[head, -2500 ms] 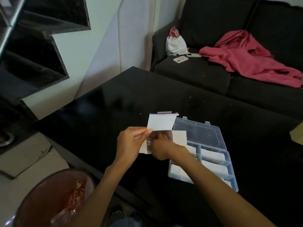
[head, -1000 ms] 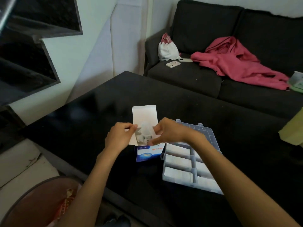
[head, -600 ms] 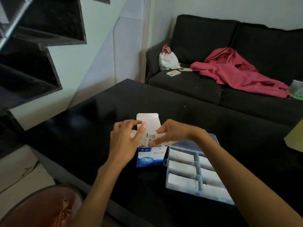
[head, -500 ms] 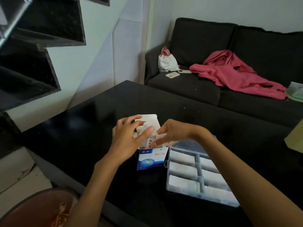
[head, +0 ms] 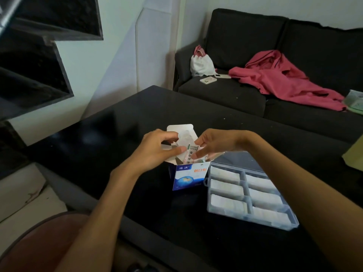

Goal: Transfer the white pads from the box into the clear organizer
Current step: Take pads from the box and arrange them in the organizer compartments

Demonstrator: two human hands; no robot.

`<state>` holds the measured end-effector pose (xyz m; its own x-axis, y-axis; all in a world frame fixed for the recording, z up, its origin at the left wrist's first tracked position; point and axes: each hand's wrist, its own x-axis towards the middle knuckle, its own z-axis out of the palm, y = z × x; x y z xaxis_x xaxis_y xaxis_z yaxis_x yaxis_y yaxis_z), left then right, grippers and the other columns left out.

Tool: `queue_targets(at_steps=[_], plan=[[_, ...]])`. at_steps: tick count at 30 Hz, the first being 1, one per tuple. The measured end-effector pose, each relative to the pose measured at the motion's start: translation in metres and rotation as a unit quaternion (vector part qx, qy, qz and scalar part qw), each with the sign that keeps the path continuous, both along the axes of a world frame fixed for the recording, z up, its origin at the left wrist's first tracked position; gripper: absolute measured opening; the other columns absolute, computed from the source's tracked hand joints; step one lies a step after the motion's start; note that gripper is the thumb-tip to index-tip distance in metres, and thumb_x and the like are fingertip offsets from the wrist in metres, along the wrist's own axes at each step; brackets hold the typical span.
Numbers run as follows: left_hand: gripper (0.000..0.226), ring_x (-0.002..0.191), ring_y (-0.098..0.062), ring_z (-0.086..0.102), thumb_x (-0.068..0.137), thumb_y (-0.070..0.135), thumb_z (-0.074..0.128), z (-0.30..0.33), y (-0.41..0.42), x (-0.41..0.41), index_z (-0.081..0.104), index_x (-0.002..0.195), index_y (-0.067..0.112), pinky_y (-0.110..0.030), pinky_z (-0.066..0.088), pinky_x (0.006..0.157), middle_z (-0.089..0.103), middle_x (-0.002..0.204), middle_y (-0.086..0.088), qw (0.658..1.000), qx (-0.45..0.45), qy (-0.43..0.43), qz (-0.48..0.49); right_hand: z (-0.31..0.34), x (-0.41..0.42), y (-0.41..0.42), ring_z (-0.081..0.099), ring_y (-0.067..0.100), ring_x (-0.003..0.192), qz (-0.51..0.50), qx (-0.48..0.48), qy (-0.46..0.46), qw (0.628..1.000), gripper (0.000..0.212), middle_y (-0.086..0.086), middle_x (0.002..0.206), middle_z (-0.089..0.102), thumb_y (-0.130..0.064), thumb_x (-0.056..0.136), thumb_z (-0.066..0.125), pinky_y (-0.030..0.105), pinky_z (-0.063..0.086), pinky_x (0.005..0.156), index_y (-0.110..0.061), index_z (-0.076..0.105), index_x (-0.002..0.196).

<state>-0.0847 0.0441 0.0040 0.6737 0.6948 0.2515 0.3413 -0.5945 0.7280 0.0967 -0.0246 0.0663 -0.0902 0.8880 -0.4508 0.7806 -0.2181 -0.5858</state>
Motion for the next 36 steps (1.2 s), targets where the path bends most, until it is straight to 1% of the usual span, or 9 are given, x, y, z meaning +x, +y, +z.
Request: queue_targets(at_steps=[4,8,12,15,17,24,27,32,36], plan=[[0.018,0.085,-0.004,0.059,0.084,0.029,0.067,0.003,-0.007,0.002,0.072,0.090,0.013,-0.030,0.050,0.085,0.068,0.090,0.007,0.999,0.002,-0.035,0.032,0.001,-0.007,0.002,0.061,0.017,0.100,0.029,0.059,-0.106,0.992,0.032,0.002,0.118,0.065,-0.018,0.087,0.063,0.026,0.050,0.086,-0.012,0.062,0.119],[0.015,0.087,0.001,0.058,0.089,0.029,0.061,0.006,-0.004,-0.007,0.069,0.089,0.017,-0.032,0.012,0.115,0.068,0.093,0.011,0.996,0.037,-0.045,0.064,0.000,-0.012,0.006,0.061,0.019,0.099,0.030,0.119,-0.182,0.976,0.036,0.005,0.115,0.065,-0.016,0.082,0.069,0.026,0.049,0.084,-0.011,0.063,0.117],[0.010,0.090,-0.001,0.062,0.090,0.026,0.060,0.006,-0.005,-0.013,0.062,0.081,0.030,-0.042,0.013,0.118,0.067,0.093,0.015,0.995,0.004,-0.069,0.066,0.002,-0.012,0.005,0.061,0.022,0.103,0.019,0.102,-0.181,0.978,0.048,0.004,0.118,0.063,-0.015,0.076,0.074,0.029,0.049,0.087,-0.012,0.060,0.122],[0.006,0.092,-0.009,0.067,0.089,0.024,0.062,0.006,-0.007,-0.013,0.066,0.091,0.027,-0.046,0.041,0.103,0.070,0.096,0.011,0.989,-0.050,-0.130,0.048,0.006,-0.009,-0.001,0.059,0.019,0.108,0.019,0.096,-0.143,0.985,0.052,0.000,0.122,0.061,-0.019,0.078,0.073,0.035,0.048,0.093,-0.016,0.055,0.126],[0.009,0.093,-0.011,0.068,0.089,0.021,0.062,0.007,-0.009,-0.010,0.067,0.096,0.024,-0.034,0.055,0.083,0.071,0.097,0.008,0.983,-0.070,-0.164,0.049,0.002,-0.008,-0.010,0.056,0.017,0.110,-0.006,0.138,-0.103,0.985,0.046,0.000,0.124,0.058,-0.024,0.083,0.067,0.033,0.048,0.095,-0.017,0.052,0.126],[0.015,0.091,-0.009,0.067,0.089,0.015,0.062,0.024,-0.013,0.001,0.069,0.102,0.010,-0.017,0.052,0.073,0.071,0.098,0.001,0.957,-0.050,-0.253,0.128,-0.027,-0.015,-0.044,0.057,0.014,0.112,-0.185,0.277,0.168,0.928,0.055,-0.007,0.130,0.051,-0.044,0.087,0.051,0.022,0.052,0.083,-0.029,0.036,0.138],[0.018,0.087,-0.004,0.065,0.090,0.019,0.061,0.041,-0.028,0.014,0.068,0.106,0.014,-0.011,0.050,0.066,0.070,0.097,0.005,0.953,-0.106,-0.250,0.136,-0.023,-0.011,-0.066,0.063,0.008,0.101,-0.218,0.336,0.192,0.896,0.075,-0.013,0.127,0.050,-0.051,0.074,0.058,0.026,0.056,0.081,-0.035,0.029,0.141],[0.016,0.087,-0.007,0.067,0.090,0.023,0.061,0.047,-0.073,0.057,0.066,0.105,0.017,-0.016,0.056,0.066,0.070,0.099,0.004,0.955,-0.244,-0.166,0.036,-0.007,0.018,-0.113,0.059,-0.012,0.093,-0.237,0.317,0.235,0.888,0.067,-0.021,0.119,0.047,-0.039,0.083,0.060,0.011,0.052,0.071,-0.045,0.025,0.140],[0.026,0.085,-0.010,0.066,0.091,0.023,0.060,0.038,-0.103,0.091,0.062,0.114,0.012,-0.022,0.058,0.071,0.067,0.108,-0.002,0.939,-0.322,-0.119,0.001,-0.022,0.034,-0.138,0.063,0.010,0.094,-0.290,0.333,0.219,0.870,0.040,-0.008,0.119,0.051,-0.032,0.084,0.061,0.019,0.055,0.067,-0.038,0.049,0.122]])
